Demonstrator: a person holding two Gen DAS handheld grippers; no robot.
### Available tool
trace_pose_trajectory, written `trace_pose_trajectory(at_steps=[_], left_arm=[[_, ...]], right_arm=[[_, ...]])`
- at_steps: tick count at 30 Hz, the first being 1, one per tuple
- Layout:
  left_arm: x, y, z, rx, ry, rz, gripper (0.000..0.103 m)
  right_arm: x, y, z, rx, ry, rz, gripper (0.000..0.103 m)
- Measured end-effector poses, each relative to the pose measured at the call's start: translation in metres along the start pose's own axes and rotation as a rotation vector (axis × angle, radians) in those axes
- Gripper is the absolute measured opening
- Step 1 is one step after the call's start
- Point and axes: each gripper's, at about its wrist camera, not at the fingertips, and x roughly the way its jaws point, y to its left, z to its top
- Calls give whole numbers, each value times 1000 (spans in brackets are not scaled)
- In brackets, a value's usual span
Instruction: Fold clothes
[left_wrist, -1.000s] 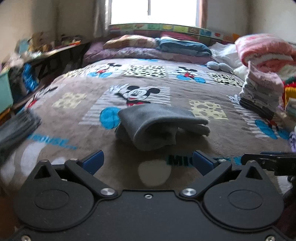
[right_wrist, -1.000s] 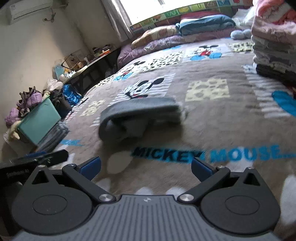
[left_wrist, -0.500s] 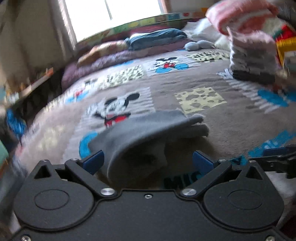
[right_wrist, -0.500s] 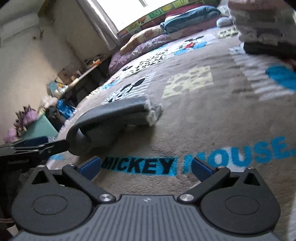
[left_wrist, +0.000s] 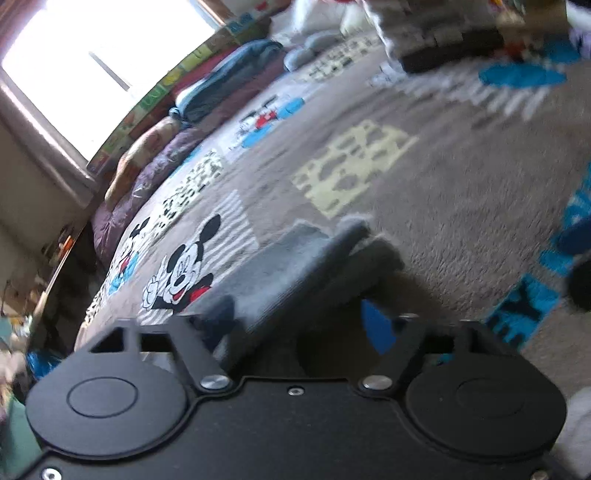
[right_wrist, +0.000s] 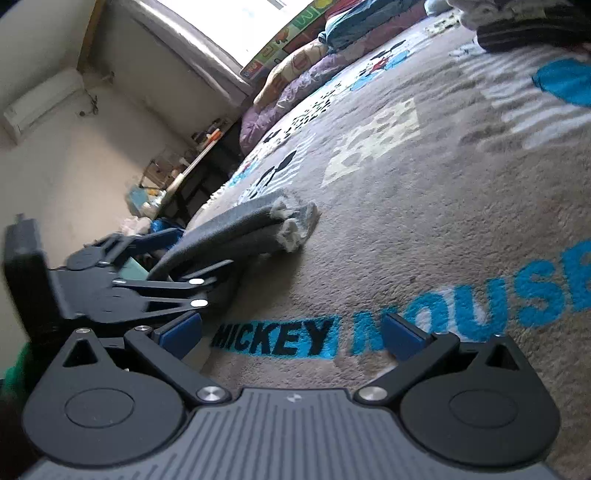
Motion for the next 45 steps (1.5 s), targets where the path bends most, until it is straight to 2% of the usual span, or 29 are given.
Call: trace_pose_trajectory(at_steps=[5,8,11,13,19,23,26,30,38,39,40,41,42,43,45], left_arm=[[7,0,9,22,12,15,27],[-2,6,18,-8,-14,39,17],[-18,18,29,-55,-52,45,16],[-31,30,39,-106,-80,29,15],[-76,61,76,-281,-190,-111,15],[-96,63,99,-344,-250,-207,15],[-104,55,115,-362,-286,-271,15],[-101,33,131,-354,-276,-316,15],[-71,-22,134,-328,-192,-402,15],[-71,-26,133,-324,-191,-412,19],[-71,-30,131,-319,-191,-421,29],[-73,-31,130,-322,-203,-431,43],[-76,-32,129,-326,-217,-441,49],[-79,-30,127,-334,-226,-445,54],[-83,-23,123,-357,-235,-450,54]], right_arm=[[-1,-10,3,28,6,58,103],[-1,-8,2,-3,20,62,103],[-2,-8,2,-13,21,64,103],[-3,-8,2,-9,19,68,103],[-10,-14,4,52,-14,100,103],[-23,-27,8,161,-80,146,103],[-36,-33,11,195,-135,143,103],[-54,-43,13,246,-214,130,103],[-83,-66,8,337,-320,83,103],[-87,-67,7,338,-330,75,103],[-90,-68,7,339,-340,67,103],[-92,-69,6,336,-347,56,103],[-94,-71,6,334,-354,46,103],[-97,-72,5,331,-362,36,103],[-100,-74,4,325,-377,18,103]])
